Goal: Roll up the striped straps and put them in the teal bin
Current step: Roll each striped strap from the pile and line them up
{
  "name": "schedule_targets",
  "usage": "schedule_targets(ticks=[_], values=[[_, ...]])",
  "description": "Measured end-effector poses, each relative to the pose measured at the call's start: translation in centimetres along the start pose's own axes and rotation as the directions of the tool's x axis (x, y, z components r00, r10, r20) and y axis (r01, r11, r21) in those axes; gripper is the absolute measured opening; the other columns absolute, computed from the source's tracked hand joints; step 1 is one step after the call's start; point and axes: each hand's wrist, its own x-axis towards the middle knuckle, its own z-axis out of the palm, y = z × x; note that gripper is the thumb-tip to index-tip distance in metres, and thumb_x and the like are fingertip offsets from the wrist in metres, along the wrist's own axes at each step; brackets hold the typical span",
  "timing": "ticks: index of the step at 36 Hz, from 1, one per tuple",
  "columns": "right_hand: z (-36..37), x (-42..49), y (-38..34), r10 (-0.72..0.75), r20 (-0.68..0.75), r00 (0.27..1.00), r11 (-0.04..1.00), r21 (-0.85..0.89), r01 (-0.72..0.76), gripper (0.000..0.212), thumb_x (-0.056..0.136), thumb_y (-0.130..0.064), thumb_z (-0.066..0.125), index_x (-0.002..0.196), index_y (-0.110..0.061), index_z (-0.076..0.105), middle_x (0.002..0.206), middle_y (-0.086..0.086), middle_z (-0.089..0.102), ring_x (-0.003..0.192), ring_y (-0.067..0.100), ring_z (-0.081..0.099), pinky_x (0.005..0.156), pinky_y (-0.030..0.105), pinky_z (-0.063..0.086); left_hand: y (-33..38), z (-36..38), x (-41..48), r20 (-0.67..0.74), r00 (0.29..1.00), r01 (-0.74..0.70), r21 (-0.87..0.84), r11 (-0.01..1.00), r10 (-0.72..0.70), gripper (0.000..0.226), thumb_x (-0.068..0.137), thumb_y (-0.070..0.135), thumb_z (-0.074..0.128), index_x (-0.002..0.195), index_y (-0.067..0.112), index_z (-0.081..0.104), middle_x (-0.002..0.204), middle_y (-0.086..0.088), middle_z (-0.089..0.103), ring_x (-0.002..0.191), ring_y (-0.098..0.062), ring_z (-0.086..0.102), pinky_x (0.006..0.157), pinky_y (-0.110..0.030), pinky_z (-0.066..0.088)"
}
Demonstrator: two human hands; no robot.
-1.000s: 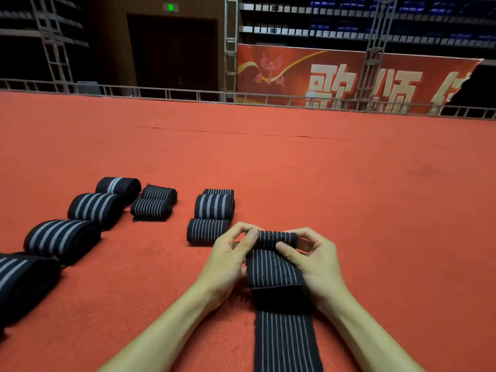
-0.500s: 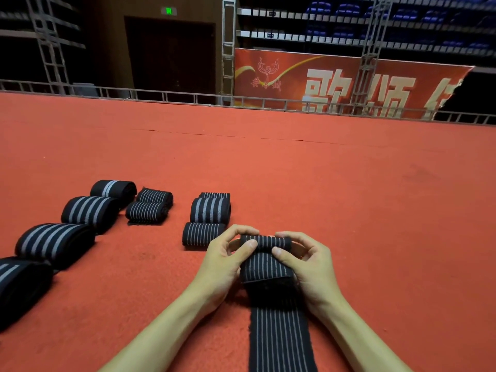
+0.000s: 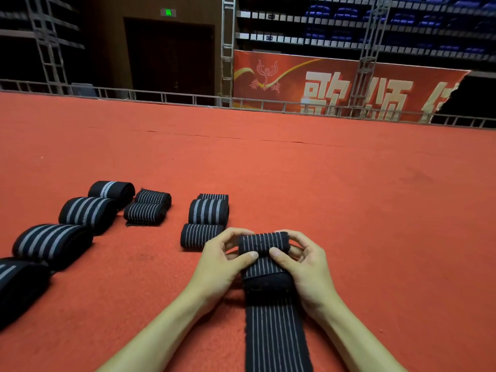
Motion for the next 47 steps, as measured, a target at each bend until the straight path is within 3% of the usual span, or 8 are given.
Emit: schedule_targets(ticks=[6,12,16,21,28,36,41,47], values=[[-0.2,-0.05,0.2,-0.05,-0.002,0.999,0.996,-0.07,0.049,0.031,0.08,0.012,0.071,0.099,-0.011,0.066,0.089,0.008,0.074,0.084,0.018,0.07,0.076,0.036,0.057,0.11,0.15,-0.05,0.049,0.994,0.097,0.002,0.995,-0.097,0.021,0.078,0.028,0.078,0.097,0.021,0.072,0.099,-0.005,0.07,0.089,-0.024,0.068,0.085,-0.053,0.054],[-0.21,-0.12,0.19,-0.065,-0.017,0.998,0.995,-0.08,0.063,0.034,0.077,0.014,0.072,0.097,-0.013,0.067,0.088,0.009,0.074,0.082,0.019,0.07,0.078,0.04,0.057,0.47,0.25,-0.14,0.031,0.998,0.052,0.133,0.99,-0.056,0.004,0.093,0.014,0.066,0.094,0.011,0.067,0.083,-0.003,0.07,0.071,-0.014,0.065,0.057,-0.027,0.051],[-0.06,-0.12,0.11,-0.039,-0.011,0.999,0.999,-0.007,0.038,0.033,0.073,0.005,0.076,0.094,-0.02,0.069,0.091,0.011,0.074,0.084,0.021,0.069,0.074,0.037,0.058,0.43,0.09,0.0,0.017,0.999,-0.047,0.184,0.982,0.045,0.006,0.09,0.009,0.07,0.092,0.014,0.068,0.083,-0.001,0.07,0.076,-0.015,0.068,0.07,-0.036,0.057],[0.38,-0.3,-0.2,0.076,0.035,0.996,0.987,0.141,-0.08,0.029,0.071,-0.012,0.077,0.099,-0.015,0.069,0.088,0.017,0.071,0.076,0.025,0.067,0.066,0.033,0.058,0.46,0.0,0.14,0.008,0.982,-0.184,0.285,0.941,0.19,0.016,0.083,0.005,0.074,0.089,0.02,0.07,0.088,0.003,0.072,0.089,-0.013,0.066,0.086,-0.025,0.051],[0.62,-0.22,-0.2,0.048,-0.048,0.998,0.999,-0.001,-0.048,0.014,0.069,-0.029,0.075,0.08,-0.02,0.074,0.078,0.008,0.072,0.073,0.02,0.065,0.069,0.032,0.054,0.38,0.28,-0.1,0.005,0.987,-0.157,0.237,0.959,0.161,0.026,0.081,-0.004,0.074,0.094,0.019,0.072,0.093,0.005,0.074,0.092,-0.007,0.068,0.087,-0.021,0.051],[0.2,-0.37,-0.3,0.003,-0.009,1.0,0.999,0.044,-0.002,0.023,0.067,-0.012,0.079,0.087,-0.023,0.075,0.087,0.009,0.073,0.08,0.019,0.065,0.072,0.033,0.056,0.07,0.48,-0.03,-0.001,1.0,0.007,0.04,0.999,-0.007,0.03,0.076,0.039,0.078,0.101,0.024,0.072,0.096,-0.001,0.072,0.091,-0.015,0.066,0.081,-0.034,0.056],[0.27,-0.3,-0.25,0.022,-0.017,1.0,0.993,0.116,-0.02,0.028,0.078,-0.001,0.071,0.101,-0.016,0.069,0.085,0.013,0.072,0.076,0.022,0.064,0.067,0.028,0.057,0.09,0.53,0.03,0.012,0.999,0.037,0.04,0.999,-0.037,0.013,0.09,0.015,0.069,0.103,0.01,0.068,0.097,-0.007,0.073,0.094,-0.017,0.069,0.085,-0.038,0.056],[0.75,-0.26,-0.3,0.05,0.018,0.999,0.985,0.164,-0.053,0.041,0.076,-0.012,0.067,0.117,-0.01,0.062,0.089,0.013,0.073,0.078,0.02,0.068,0.069,0.028,0.058,0.67,0.39,0.02,0.008,0.994,-0.111,0.115,0.987,0.111,0.022,0.086,-0.001,0.07,0.105,0.011,0.067,0.099,-0.007,0.072,0.089,-0.009,0.068,0.079,-0.02,0.052]])
